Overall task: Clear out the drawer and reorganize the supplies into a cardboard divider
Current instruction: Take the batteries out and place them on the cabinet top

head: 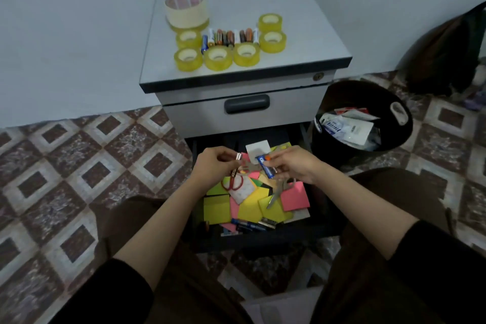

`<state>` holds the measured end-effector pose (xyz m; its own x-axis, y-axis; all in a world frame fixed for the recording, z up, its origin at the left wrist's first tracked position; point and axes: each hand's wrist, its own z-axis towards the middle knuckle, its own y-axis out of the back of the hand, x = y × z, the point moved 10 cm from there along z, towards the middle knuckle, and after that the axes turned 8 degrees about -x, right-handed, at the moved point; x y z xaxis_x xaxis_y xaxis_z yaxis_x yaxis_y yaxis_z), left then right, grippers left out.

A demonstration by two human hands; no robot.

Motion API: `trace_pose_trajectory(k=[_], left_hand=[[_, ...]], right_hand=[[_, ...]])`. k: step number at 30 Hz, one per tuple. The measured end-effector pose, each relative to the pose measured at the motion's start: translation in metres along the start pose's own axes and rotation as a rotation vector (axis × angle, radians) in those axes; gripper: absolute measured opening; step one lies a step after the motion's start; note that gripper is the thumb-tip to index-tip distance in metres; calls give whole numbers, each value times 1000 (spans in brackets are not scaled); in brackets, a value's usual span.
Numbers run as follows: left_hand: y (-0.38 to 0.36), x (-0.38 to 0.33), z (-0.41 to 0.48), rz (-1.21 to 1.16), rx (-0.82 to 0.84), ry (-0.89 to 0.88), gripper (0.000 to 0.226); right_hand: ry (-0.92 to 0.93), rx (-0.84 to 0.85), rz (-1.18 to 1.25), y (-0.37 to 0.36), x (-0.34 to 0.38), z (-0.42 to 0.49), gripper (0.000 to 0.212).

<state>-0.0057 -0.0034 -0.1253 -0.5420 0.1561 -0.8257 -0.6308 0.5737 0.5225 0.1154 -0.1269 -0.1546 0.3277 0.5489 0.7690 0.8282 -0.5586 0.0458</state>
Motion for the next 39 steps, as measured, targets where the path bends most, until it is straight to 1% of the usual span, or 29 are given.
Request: trace_pose_trajectory(k=[2, 5, 7, 12, 17, 20, 23, 29, 32, 35, 37, 39], left_hand=[[11, -19, 1, -54, -21, -11, 10], [27, -52, 4, -164, -38, -10, 9], [40, -79, 7, -227, -51, -20, 7], [73, -151, 25, -271, -49, -159, 17], [104, -197, 66, -182, -131, -199, 15], [115, -210, 96, -44, -178, -193, 17], [116, -218, 125, 110, -204, -167, 16], [95, -222, 163, 290, -137, -146, 12], [91, -220, 174, 337, -122, -141, 9], [91, -219, 179, 376, -110, -145, 8], [91, -218, 181, 374, -89, -129, 1], [92, -215, 185, 357, -76, -97, 3]], right_hand=[[44, -4, 57, 3, 22, -6, 18], [113, -27, 84, 10, 61, -14, 26], [171, -41, 71, 14, 91, -22, 26], [310, -59, 12, 22, 166, -35, 28], [389, -109, -10, 29, 228, -29, 23], [420, -169, -45, 34, 257, -18, 15], [424, -221, -84, 35, 278, -1, 16], [387, -268, -228, 18, 300, 42, 23], [403, -292, -302, 9, 306, 57, 19], [423, -307, -432, 1, 312, 64, 8], [432, -318, -483, -1, 315, 68, 9], [427, -324, -521, -3, 316, 71, 10]])
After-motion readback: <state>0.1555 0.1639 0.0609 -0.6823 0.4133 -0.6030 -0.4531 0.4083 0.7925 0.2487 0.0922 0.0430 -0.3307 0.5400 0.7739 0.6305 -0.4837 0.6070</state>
